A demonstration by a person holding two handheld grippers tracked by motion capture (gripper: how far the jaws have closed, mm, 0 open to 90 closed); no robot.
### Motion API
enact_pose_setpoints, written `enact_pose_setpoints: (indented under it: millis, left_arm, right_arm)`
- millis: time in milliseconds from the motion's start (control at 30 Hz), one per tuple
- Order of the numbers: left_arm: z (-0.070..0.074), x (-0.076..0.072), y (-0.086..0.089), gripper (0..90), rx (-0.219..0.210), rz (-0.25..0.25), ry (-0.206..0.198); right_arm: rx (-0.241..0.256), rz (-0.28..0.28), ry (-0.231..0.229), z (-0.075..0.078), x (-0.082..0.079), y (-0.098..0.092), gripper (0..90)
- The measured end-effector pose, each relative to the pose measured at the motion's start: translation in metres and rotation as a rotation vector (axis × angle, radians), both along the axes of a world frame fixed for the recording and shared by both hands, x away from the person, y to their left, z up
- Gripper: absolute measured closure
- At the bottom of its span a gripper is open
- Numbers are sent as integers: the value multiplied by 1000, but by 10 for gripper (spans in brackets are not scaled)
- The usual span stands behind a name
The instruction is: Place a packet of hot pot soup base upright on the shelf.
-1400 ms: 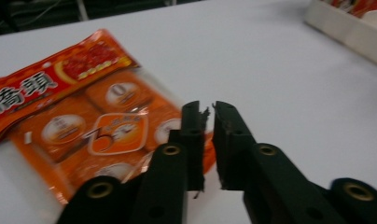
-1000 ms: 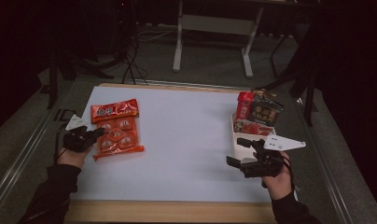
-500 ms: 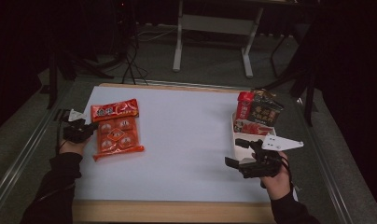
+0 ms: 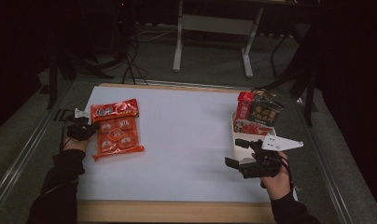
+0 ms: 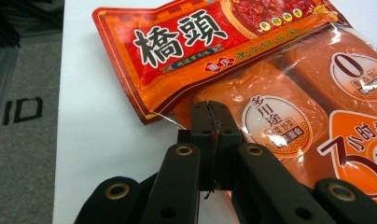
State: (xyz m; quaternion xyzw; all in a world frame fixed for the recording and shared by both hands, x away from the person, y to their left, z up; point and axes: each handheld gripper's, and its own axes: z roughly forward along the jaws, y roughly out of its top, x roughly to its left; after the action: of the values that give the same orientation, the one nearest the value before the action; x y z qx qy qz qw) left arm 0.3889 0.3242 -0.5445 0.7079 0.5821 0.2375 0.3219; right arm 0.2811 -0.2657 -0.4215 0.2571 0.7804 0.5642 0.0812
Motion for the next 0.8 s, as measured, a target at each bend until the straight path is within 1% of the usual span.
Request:
enact_pose_setpoints:
  millis: [33, 133, 167, 300, 333, 367, 400, 433, 467, 533, 633, 667, 700, 733, 800]
  left_arm:
    - [1, 1, 0, 900, -8, -4, 11]
    - [1, 1, -4, 900, -2, -13, 17]
    - [2, 2, -9, 900, -2, -33, 21]
    - [2, 3, -24, 900, 1, -72, 22]
    - [2, 3, -24, 900, 1, -72, 22]
    - [2, 3, -27, 900, -5, -82, 24]
    - [2, 3, -36, 900, -9, -107, 23]
    - [2, 3, -36, 900, -9, -107, 23]
    - [2, 4, -41, 900, -10, -122, 26]
    - [3, 5, -54, 900, 6, -158, 29]
    - [4, 7, -65, 900, 15, -193, 32]
    - [4, 7, -69, 900, 10, -206, 35]
    - [4, 7, -69, 900, 10, -206, 35]
    - [5, 8, -75, 900, 2, -222, 41]
    - [5, 8, -82, 900, -1, -241, 45]
  right_arm:
    - [-2, -1, 0, 0, 0, 0, 146]
    - [-4, 2, 3, -1, 0, 0, 147]
    - [-6, 1, 1, -1, 0, 1, 147]
    - [-6, 1, 1, -1, 0, 0, 147]
    - [-7, 0, 0, -1, 0, 0, 147]
    - [-7, 0, 0, -1, 0, 0, 147]
    - [-4, 2, 3, -1, 0, 0, 147]
    - [-4, 2, 3, -1, 0, 0, 147]
    - [-8, 1, 2, -1, 0, 0, 147]
    - [-7, 3, 3, -1, 0, 0, 147]
    - [-6, 3, 1, -1, 0, 0, 147]
    - [-5, 2, -1, -1, 0, -1, 147]
    - [-5, 2, -1, -1, 0, -1, 147]
    - [-4, 0, 0, -1, 0, -1, 147]
    - [-2, -1, 2, -1, 0, -2, 147]
